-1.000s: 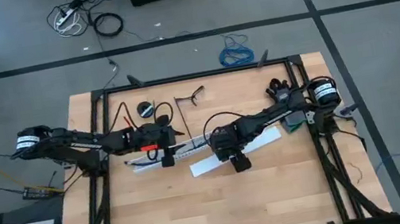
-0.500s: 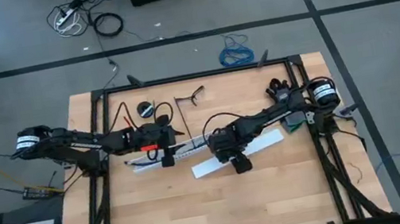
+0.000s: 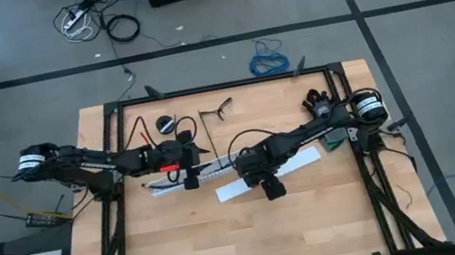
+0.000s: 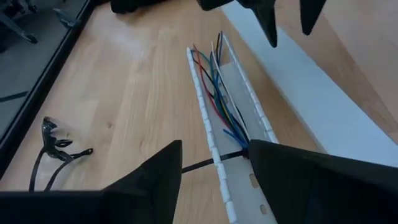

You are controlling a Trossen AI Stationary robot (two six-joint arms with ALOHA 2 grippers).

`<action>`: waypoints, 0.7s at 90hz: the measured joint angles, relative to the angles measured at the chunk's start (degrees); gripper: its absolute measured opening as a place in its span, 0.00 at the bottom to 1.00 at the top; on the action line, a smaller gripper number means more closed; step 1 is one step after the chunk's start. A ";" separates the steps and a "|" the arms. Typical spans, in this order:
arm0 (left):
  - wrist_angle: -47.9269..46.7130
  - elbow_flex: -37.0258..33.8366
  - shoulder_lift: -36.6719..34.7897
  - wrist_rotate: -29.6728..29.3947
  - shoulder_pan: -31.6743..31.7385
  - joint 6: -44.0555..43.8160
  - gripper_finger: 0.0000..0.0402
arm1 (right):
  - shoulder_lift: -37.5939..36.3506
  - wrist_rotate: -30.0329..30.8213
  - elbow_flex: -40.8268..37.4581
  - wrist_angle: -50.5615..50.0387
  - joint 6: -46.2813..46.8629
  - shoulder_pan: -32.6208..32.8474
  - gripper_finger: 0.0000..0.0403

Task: Ziptie cables
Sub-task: Close the white cable duct

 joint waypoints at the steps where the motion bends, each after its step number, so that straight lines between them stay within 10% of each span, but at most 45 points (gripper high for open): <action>1: 0.01 0.01 0.01 0.00 0.00 0.00 0.46 | 0.00 0.45 0.00 0.17 -0.01 0.00 0.45; 63: -4.08 0.03 -7.02 0.13 0.00 -0.33 0.46 | 0.07 0.41 0.02 20.79 -2.10 0.20 0.60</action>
